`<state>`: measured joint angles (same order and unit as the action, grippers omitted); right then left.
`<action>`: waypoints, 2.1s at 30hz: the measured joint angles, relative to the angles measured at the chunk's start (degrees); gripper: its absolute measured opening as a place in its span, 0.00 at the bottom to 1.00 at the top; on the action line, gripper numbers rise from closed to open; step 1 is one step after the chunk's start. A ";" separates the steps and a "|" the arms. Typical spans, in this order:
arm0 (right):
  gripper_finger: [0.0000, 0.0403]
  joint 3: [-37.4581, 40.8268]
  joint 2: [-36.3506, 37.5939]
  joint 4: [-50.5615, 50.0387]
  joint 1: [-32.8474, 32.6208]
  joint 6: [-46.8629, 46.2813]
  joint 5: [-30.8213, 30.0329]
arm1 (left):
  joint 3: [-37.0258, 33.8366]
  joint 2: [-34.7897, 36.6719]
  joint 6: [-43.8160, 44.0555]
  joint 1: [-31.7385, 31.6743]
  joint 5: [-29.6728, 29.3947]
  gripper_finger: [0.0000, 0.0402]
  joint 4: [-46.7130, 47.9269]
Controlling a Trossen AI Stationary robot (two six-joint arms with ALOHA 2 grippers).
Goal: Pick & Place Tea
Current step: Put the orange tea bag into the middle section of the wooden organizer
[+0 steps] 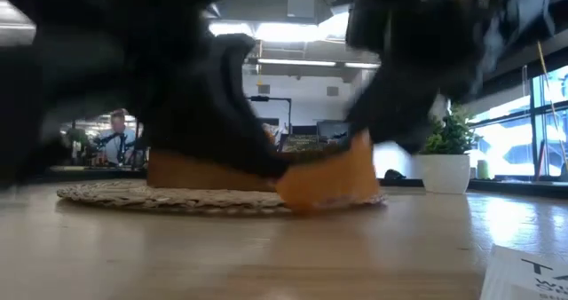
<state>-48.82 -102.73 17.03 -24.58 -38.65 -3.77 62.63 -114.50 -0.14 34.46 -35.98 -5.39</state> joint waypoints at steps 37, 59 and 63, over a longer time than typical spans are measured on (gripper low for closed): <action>0.38 -4.64 29.44 -17.66 -0.48 26.92 -8.67 | 0.17 23.59 58.14 -1.99 -4.61 0.00 4.09; 0.38 -4.70 20.32 -3.59 -6.59 45.00 -39.25 | 0.22 32.92 67.66 -6.25 -17.20 0.00 9.52; 0.38 -4.70 17.90 2.68 -6.58 47.28 -36.05 | 0.22 32.74 67.93 -7.25 -17.39 0.00 9.55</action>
<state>-53.52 -84.84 19.72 -31.16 8.64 -39.82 62.85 -81.76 67.79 27.21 -53.36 4.16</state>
